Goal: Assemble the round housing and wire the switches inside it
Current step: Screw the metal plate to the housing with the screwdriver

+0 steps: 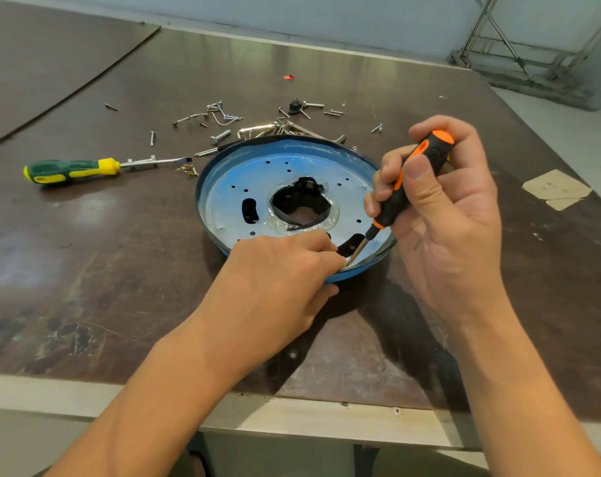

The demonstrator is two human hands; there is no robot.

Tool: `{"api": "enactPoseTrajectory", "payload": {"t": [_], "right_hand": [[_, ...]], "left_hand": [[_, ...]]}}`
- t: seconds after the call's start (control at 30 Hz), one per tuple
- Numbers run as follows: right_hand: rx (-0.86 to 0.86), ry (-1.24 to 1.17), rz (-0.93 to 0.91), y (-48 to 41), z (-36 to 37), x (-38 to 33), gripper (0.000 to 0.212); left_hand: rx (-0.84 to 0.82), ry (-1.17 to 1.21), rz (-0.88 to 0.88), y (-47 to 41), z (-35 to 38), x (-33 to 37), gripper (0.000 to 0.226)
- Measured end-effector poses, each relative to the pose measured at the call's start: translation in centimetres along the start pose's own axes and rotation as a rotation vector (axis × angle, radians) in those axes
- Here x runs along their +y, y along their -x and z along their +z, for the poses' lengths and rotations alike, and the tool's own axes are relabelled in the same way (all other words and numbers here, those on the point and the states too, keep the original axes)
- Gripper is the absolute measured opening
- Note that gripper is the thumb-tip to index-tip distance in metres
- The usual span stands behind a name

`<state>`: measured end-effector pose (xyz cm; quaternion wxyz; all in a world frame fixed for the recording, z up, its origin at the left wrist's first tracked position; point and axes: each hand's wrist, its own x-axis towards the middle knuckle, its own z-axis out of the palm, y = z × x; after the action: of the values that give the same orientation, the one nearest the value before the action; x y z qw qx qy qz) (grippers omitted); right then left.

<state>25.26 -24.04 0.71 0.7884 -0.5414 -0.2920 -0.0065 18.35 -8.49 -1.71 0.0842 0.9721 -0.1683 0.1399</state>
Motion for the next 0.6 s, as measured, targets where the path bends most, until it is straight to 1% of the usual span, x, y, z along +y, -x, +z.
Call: {"api": "enactPoseTrajectory", "payload": {"t": [0.13, 0.23, 0.3, 0.47, 0.6], "right_hand": [[0.011, 0.099, -0.02, -0.2, -0.4, -0.1, 0.021], [0.022, 0.138, -0.033, -0.3, -0.3, 0.0, 0.036], [-0.004, 0.126, -0.024, -0.4, 0.0, 0.2, 0.042], [-0.037, -0.017, 0.03, -0.6, 0.7, -0.1, 0.04], [-0.007, 0.035, 0.048, -0.4, 0.7, -0.4, 0.029]], "left_hand": [[0.004, 0.004, -0.001, 0.0, -0.1, 0.0, 0.031], [0.004, 0.004, -0.009, -0.1, -0.1, 0.1, 0.032], [0.005, 0.002, -0.014, -0.1, -0.1, 0.1, 0.033], [-0.007, -0.009, -0.031, -0.1, 0.0, 0.1, 0.033], [-0.016, -0.019, -0.059, 0.0, 0.0, 0.3, 0.032]]}}
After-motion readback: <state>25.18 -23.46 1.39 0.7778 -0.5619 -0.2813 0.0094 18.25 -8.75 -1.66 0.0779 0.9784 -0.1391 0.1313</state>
